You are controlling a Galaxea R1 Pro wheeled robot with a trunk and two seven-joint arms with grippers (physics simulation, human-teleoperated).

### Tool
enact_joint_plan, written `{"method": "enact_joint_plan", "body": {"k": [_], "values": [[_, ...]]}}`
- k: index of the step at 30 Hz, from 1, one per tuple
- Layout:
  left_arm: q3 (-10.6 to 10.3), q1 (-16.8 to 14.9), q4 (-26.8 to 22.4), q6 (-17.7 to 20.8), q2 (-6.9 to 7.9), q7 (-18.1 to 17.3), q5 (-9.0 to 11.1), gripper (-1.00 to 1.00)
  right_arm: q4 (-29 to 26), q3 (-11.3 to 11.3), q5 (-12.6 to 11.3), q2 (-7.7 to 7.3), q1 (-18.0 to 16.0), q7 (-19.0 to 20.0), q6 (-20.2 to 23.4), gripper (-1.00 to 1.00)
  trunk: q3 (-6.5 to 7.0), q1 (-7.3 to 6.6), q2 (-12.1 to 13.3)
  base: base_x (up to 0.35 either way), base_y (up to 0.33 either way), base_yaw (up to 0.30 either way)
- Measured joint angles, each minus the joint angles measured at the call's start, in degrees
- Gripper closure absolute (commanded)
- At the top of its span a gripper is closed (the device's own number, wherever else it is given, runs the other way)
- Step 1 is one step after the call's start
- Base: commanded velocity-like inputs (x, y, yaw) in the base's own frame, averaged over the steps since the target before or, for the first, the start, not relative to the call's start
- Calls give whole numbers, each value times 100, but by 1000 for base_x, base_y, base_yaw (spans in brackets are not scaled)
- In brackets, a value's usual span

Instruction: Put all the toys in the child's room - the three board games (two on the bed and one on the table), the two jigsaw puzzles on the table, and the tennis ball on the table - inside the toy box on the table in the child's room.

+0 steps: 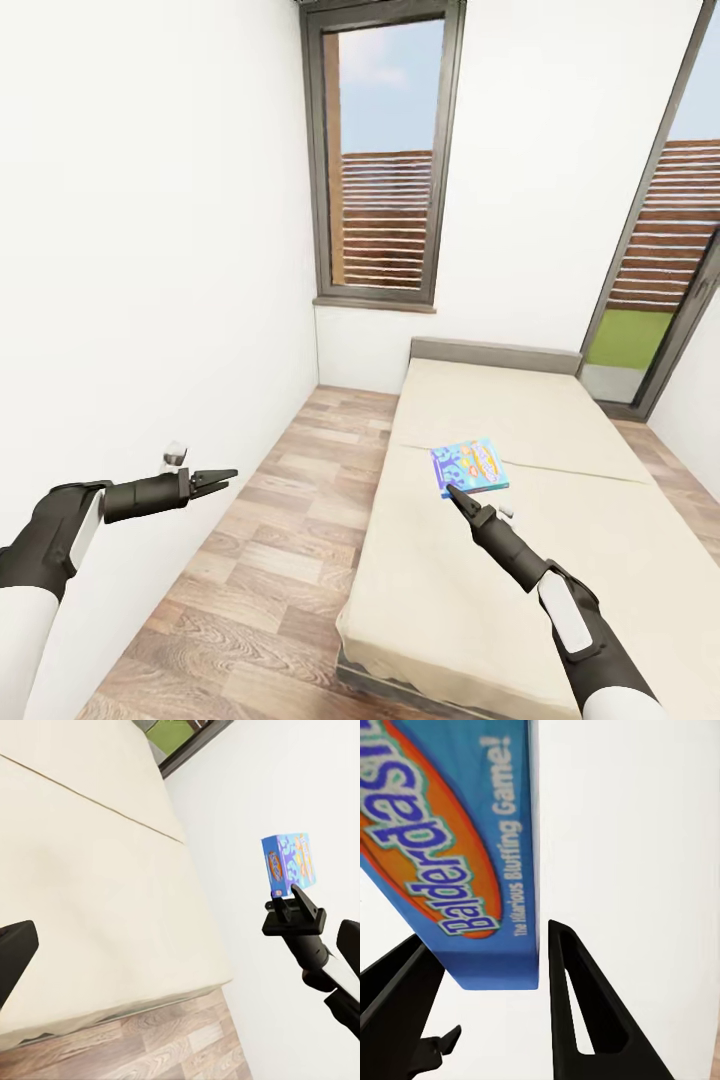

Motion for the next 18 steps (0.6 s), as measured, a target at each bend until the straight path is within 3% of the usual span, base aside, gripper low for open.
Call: {"method": "enact_joint_plan", "body": {"k": [18], "values": [[3,0,0,-34,-2,-1,14,-100,0,-5,-21,-1,2,17,0,100,171,0,0,0,0,0]]}}
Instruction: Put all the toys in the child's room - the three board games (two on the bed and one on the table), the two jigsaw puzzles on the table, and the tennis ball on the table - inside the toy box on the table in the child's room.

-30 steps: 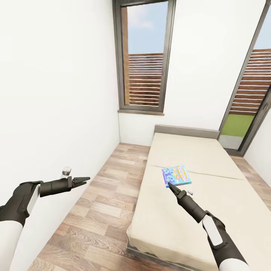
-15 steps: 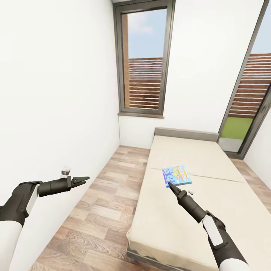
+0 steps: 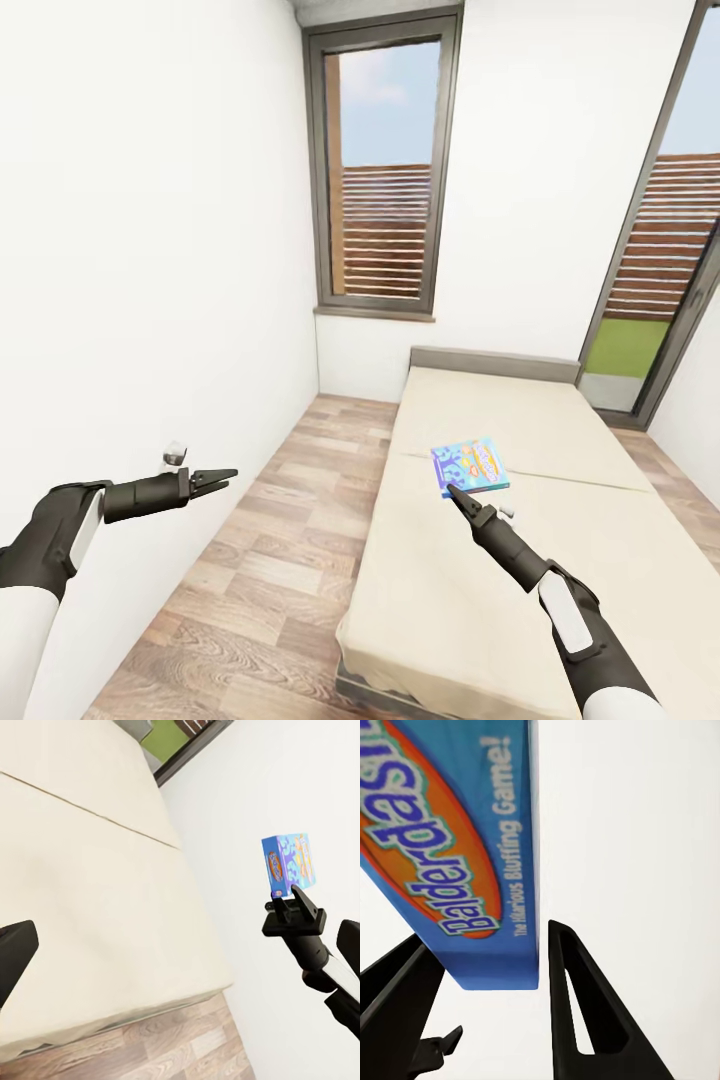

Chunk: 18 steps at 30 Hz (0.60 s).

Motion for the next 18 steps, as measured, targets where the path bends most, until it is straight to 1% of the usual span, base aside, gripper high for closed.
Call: {"method": "enact_joint_plan", "body": {"k": [6,10,13,18], "values": [[3,0,0,-45,2,-16,18,-100,0,0,3,0,-3,-1,0,100,54,0,0,0,0,0],[13,0,0,-51,2,-6,21,-100,0,4,22,0,-4,-5,5,100,65,0,1,0,-34,0],[17,1,1,-51,-2,23,21,-100,-1,4,29,1,-2,-11,7,100,67,0,1,0,-204,0],[18,1,2,-40,-18,61,19,-100,-1,4,42,1,0,-23,6,100,68,0,1,0,-275,12]]}}
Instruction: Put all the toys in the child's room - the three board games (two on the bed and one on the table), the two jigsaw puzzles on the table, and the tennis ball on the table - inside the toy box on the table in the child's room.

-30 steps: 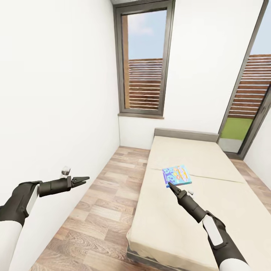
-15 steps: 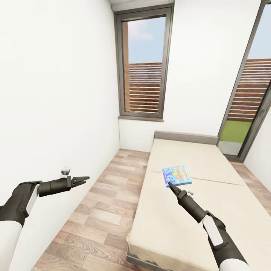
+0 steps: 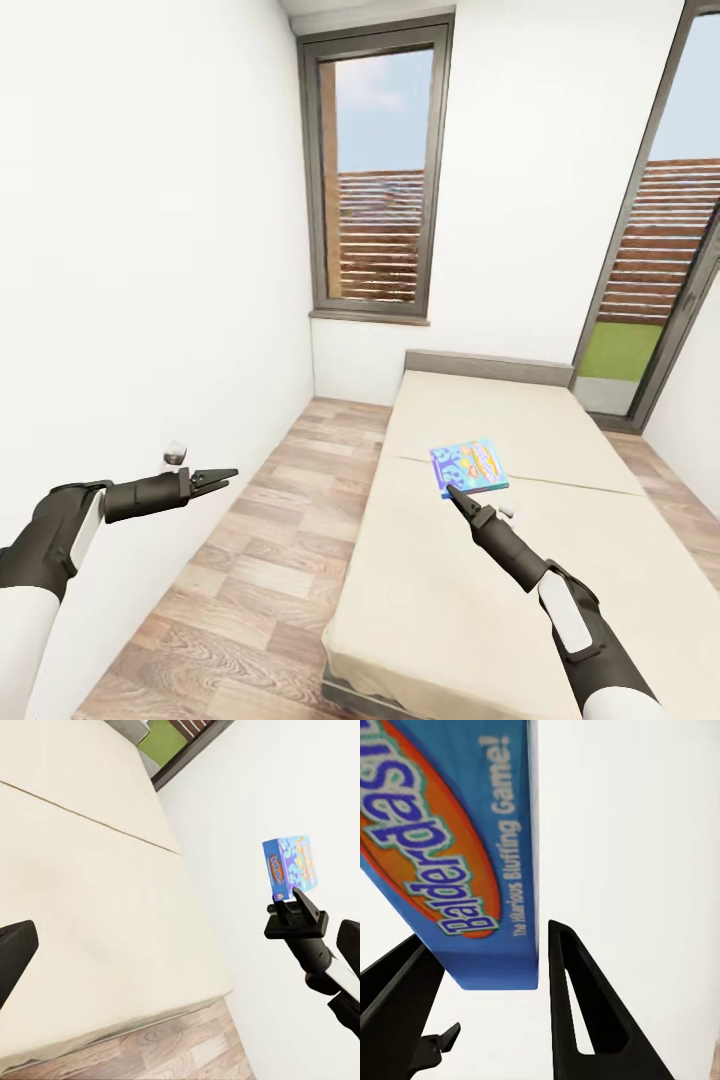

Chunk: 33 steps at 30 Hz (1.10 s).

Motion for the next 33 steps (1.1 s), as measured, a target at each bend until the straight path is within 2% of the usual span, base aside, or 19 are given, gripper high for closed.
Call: {"method": "enact_joint_plan", "body": {"k": [6,26,33], "values": [[-4,2,-2,8,-4,18,-7,-100,1,-8,-11,-5,-1,-4,1,100,0,0,0,0,-302,179],[-6,2,-3,7,-4,19,-8,-100,2,-4,-2,-2,-2,-4,2,100,8,0,0,0,-284,278],[-5,1,-4,6,-5,14,-6,-100,3,-4,0,-8,-2,2,3,100,24,0,-1,0,-88,281]]}}
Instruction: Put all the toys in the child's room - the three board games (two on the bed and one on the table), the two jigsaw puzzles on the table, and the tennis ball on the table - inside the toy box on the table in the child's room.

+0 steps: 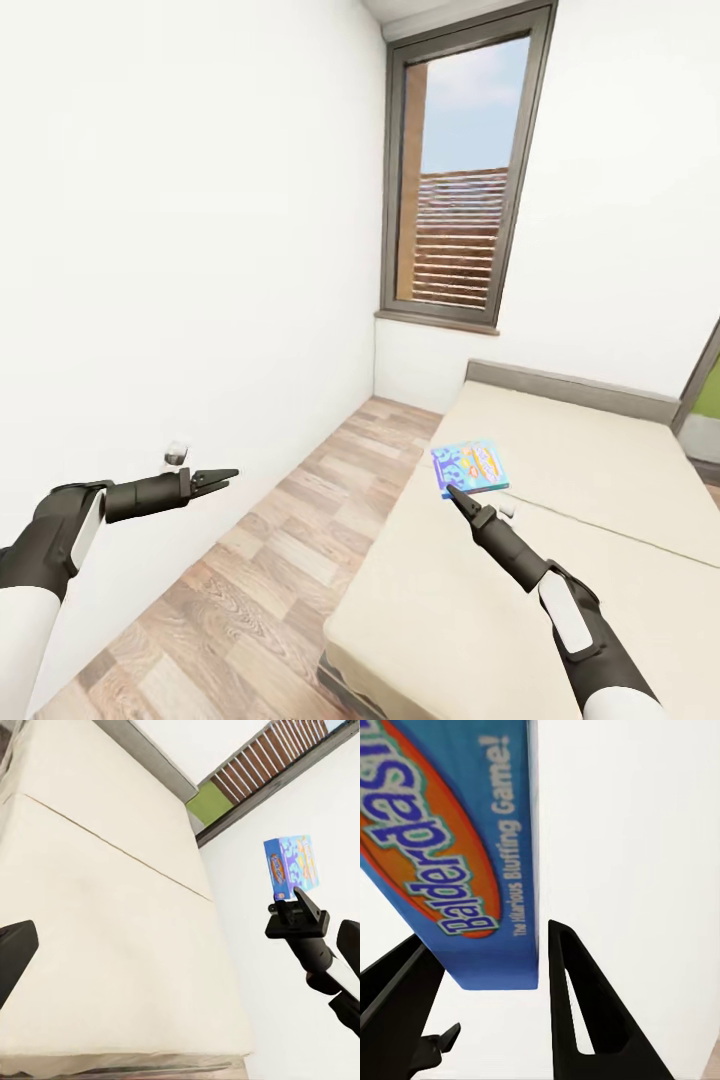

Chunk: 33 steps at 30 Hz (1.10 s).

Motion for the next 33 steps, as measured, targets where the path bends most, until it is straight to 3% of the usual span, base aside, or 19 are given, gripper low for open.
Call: {"method": "enact_joint_plan", "body": {"k": [25,33], "values": [[-15,4,0,-14,-10,-1,1,-100,1,6,16,8,-1,-3,1,100,83,1,1,-53,-2,281],[-10,8,0,-217,-11,-17,-3,-100,1,6,16,8,0,-3,1,100,110,0,1,-44,0,281]]}}
